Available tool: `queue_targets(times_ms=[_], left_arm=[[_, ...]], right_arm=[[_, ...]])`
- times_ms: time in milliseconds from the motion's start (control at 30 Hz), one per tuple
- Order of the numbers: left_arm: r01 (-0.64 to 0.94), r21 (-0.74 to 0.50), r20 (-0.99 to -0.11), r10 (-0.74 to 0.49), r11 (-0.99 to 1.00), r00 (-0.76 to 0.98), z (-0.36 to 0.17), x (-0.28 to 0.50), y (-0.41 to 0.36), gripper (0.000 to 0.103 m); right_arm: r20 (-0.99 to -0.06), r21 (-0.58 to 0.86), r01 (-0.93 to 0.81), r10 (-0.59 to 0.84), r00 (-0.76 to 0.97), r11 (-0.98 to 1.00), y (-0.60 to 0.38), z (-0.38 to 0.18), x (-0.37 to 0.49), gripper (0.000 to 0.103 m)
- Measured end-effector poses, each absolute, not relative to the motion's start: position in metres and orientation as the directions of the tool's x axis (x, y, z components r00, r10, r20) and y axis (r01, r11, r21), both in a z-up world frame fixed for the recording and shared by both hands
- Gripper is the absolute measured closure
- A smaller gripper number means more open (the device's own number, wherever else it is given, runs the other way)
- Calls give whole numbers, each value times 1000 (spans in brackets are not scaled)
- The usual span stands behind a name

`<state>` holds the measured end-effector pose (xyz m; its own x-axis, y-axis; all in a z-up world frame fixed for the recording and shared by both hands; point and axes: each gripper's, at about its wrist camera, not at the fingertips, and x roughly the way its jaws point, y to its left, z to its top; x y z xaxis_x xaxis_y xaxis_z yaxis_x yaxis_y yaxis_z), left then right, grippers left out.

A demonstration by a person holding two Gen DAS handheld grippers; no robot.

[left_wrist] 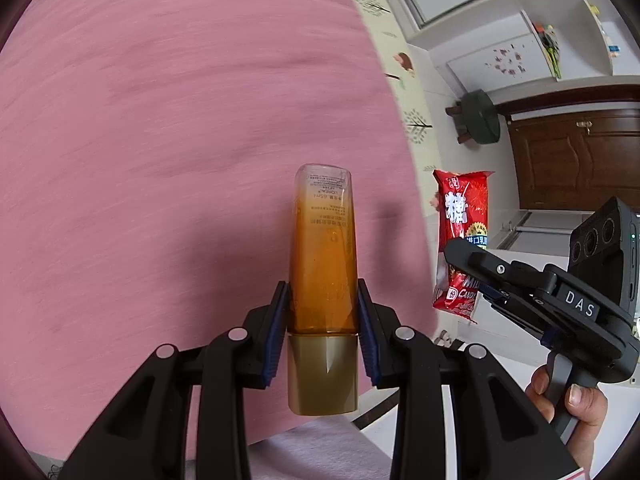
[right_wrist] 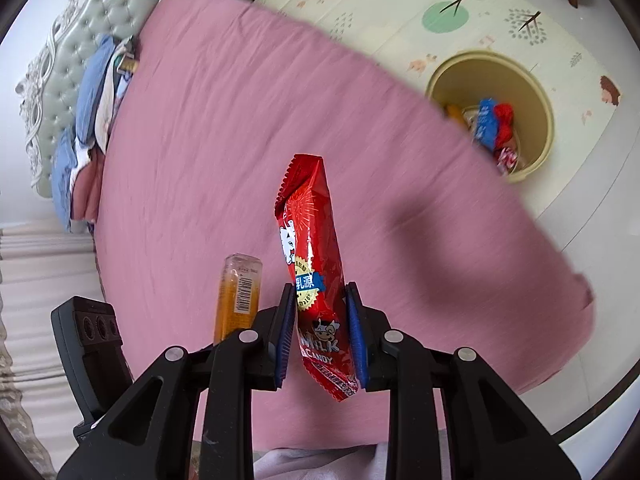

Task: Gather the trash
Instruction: 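Carry the perfume bottle and candy wrapper over the yellow bin with both tools, then open both tools to drop the bottle and wrapper into the bin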

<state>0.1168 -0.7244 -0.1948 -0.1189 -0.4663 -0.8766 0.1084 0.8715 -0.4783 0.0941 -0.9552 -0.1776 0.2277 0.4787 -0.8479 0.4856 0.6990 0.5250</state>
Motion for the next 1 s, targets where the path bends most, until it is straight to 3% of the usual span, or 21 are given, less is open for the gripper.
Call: queue_targets(times_ms=[667,767,800,833,867,1000], left_arm=[[260,-521,-853,-482,813,-202,-214,173,-956,70],[287,-535,-845,-494,795,-206,-214,185,-981,70],[293,-531,-847,-491,795,-204,-214,189,-987,55],[304,-519,-855,-480,799,-196,-214,193,-993,24],[311,-504,-864,-470,806,-181,-213,196,-996,18],[343,-462,-887,-426,818,-178,-216,202,-1002,20]], right_arm=[[-866,494,596,422,270,633,-1174,-201,104,77],[-878,476,581,391,275,660,-1191,-198,117,72],[-880,474,581,384,282,661,-1196,-197,122,66],[-881,472,586,374,290,658,-1202,-196,125,56],[-886,463,594,355,297,658,-1209,-195,128,52],[-890,456,613,346,297,646,-1223,-201,134,52]])
